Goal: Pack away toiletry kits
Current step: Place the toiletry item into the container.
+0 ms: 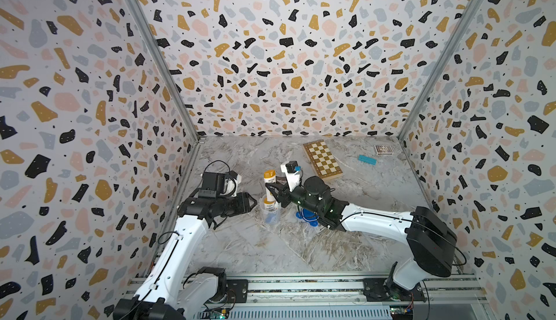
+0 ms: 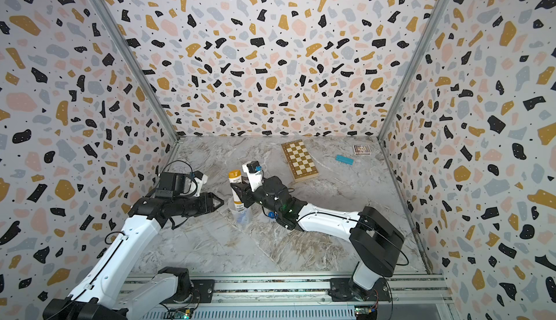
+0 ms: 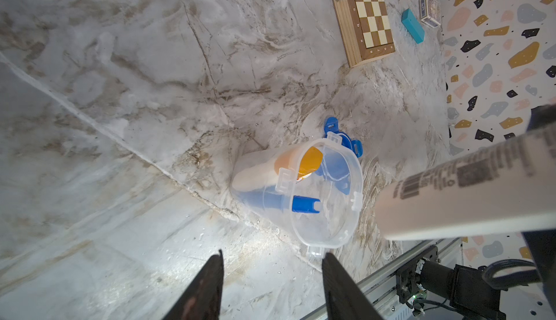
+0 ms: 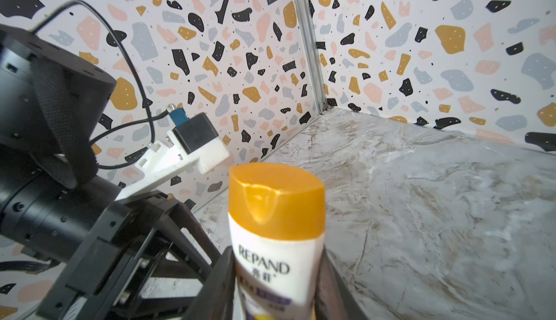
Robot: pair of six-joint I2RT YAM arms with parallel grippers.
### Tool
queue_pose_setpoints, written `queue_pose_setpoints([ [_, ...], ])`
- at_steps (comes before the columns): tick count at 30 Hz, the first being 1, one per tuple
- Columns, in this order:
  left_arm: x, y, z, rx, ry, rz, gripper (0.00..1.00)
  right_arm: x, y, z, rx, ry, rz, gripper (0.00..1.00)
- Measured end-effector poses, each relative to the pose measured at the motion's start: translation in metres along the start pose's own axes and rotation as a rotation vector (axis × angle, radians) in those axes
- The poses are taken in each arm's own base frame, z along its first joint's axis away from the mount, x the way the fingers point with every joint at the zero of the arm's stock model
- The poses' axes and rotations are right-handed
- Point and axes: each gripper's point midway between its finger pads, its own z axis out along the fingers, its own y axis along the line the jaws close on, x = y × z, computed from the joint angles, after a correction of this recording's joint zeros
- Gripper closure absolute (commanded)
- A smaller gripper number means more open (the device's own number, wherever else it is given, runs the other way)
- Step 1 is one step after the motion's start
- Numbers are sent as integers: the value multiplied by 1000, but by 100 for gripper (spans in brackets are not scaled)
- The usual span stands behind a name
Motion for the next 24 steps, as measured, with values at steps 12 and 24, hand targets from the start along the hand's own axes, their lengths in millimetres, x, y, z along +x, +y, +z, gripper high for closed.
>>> queue_pose_setpoints([
  [12,0,1,0,-5,-1,-1,47,62,7,2,-6,109,-35,41],
  [24,-1,3,0,-18,-3,7,46,-19,-3,-41,49,24,-45,48],
])
